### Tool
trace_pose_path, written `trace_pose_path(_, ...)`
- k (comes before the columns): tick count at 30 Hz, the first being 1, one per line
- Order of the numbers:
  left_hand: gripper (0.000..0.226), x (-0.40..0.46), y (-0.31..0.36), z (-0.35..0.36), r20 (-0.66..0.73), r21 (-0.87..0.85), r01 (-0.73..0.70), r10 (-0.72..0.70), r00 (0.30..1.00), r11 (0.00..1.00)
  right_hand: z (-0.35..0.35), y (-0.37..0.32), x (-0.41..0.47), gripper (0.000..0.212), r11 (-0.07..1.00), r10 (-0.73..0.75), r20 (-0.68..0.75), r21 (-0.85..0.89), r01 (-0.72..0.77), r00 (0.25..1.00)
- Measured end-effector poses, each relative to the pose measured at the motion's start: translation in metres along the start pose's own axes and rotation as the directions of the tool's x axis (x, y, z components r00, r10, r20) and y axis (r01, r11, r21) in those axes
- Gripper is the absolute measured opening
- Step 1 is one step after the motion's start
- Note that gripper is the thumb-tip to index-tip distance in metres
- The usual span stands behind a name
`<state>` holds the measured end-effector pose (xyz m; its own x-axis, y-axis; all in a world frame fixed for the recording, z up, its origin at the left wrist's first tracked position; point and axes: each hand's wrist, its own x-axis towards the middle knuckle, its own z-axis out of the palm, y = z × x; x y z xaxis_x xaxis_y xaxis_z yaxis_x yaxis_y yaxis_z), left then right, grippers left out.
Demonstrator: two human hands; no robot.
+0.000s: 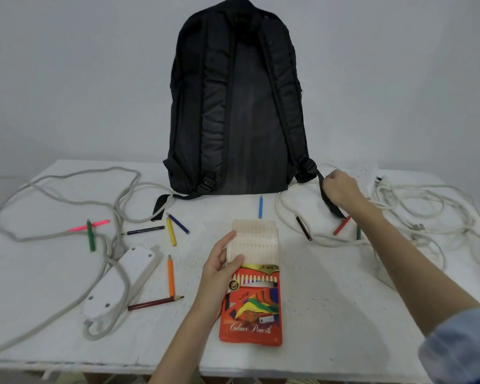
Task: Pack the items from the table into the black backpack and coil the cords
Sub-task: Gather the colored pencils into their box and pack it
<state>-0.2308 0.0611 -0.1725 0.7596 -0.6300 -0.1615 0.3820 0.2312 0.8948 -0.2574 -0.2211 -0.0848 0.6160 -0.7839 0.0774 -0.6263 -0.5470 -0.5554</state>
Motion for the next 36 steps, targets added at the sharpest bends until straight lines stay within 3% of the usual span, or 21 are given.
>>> trace_pose_path(2,0.043,0.000,0.000,0.000,0.002,0.006,0.001,-0.001,1.000,1.000,0.009,-0.003,-0.010,0.025,0.998,-0.043,0.064,-0.045,0.046,0.997)
trace_pose_path(4,0.042,0.000,0.000,0.000,0.004,0.019,-0.002,0.002,1.000,1.000,0.023,-0.001,-0.021,0.029,0.974,-0.064,0.164,-0.203,0.097,0.984)
trace_pose_path(7,0.042,-0.001,-0.001,0.000,-0.001,0.039,-0.005,0.005,1.000,0.999,0.040,0.002,-0.028,0.040,0.927,-0.007,0.249,-0.362,0.100,0.969)
trace_pose_path(15,0.043,-0.003,-0.002,-0.002,0.007,0.045,-0.020,0.019,1.000,0.999,0.042,-0.010,-0.036,0.030,0.866,-0.060,0.168,-0.481,0.135,0.984)
trace_pose_path(17,0.043,-0.003,-0.002,-0.002,0.001,0.044,-0.030,0.030,1.000,0.999,0.036,-0.013,-0.037,0.035,0.923,-0.061,0.164,-0.365,0.118,0.985)
trace_pose_path(19,0.043,-0.004,-0.002,-0.001,-0.018,0.056,-0.051,0.052,0.998,0.997,0.025,-0.023,-0.044,0.039,0.991,-0.094,0.191,-0.072,0.110,0.977)
trace_pose_path(22,0.044,-0.005,-0.005,-0.002,-0.053,0.093,-0.088,0.093,0.994,0.992,0.011,-0.043,-0.075,0.023,0.931,-0.148,0.341,0.366,0.014,0.929)
trace_pose_path(25,0.044,-0.006,-0.004,0.001,-0.065,0.183,-0.135,0.149,0.987,0.974,0.020,-0.050,-0.108,0.014,0.914,-0.191,0.476,0.405,-0.022,0.858)
trace_pose_path(28,0.043,-0.008,-0.003,0.003,-0.050,0.223,-0.157,0.172,0.984,0.962,0.040,-0.045,-0.121,0.018,0.912,-0.161,0.358,0.411,0.000,0.920)
trace_pose_path(36,0.049,-0.008,-0.004,0.005,-0.114,0.220,-0.099,0.127,0.985,0.970,0.053,-0.044,-0.127,0.015,0.811,-0.172,0.170,0.584,0.041,0.970)
